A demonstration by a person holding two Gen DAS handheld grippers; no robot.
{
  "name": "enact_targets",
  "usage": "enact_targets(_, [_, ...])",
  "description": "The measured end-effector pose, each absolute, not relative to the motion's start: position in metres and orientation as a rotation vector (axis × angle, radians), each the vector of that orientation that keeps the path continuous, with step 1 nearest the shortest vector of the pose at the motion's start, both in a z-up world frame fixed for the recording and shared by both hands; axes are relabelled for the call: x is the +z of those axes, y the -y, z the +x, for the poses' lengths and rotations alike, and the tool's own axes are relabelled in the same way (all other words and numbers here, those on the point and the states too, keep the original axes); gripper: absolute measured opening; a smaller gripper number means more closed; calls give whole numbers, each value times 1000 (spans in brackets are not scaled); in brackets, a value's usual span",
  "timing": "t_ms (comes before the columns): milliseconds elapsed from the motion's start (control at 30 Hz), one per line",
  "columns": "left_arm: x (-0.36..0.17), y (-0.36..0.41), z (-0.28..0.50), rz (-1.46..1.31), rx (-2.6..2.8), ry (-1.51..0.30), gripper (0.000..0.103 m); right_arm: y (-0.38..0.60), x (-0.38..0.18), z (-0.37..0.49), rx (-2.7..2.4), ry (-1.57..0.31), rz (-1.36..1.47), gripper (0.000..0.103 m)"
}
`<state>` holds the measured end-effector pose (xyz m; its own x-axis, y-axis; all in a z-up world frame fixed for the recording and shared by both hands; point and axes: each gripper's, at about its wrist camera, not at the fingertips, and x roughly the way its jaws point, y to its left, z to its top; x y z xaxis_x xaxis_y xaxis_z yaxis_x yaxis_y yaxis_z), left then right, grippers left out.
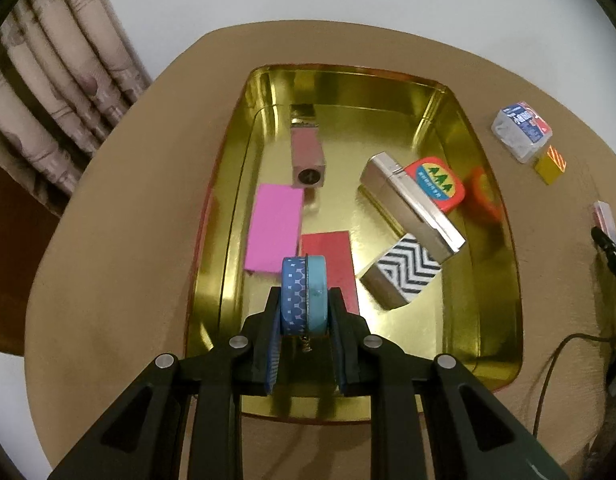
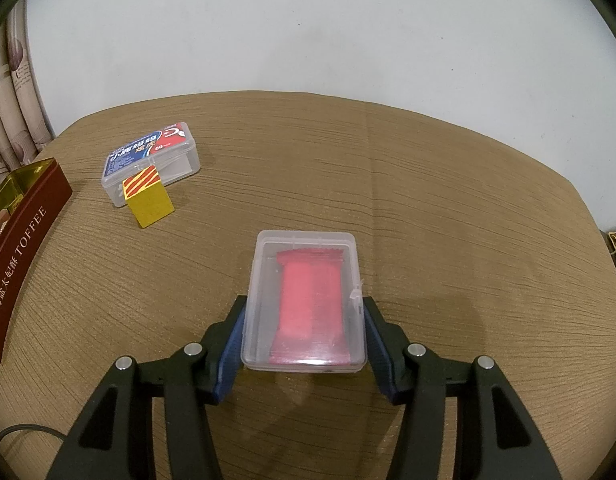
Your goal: Organize rigid objects
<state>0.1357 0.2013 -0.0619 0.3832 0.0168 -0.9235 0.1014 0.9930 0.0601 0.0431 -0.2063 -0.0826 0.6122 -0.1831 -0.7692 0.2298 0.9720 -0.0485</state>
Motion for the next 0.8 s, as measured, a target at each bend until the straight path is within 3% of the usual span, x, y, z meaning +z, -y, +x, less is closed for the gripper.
enact_targets(800, [-71, -208, 135, 106, -10, -1174, 19, 207, -82, 43, -239, -880, 57, 56])
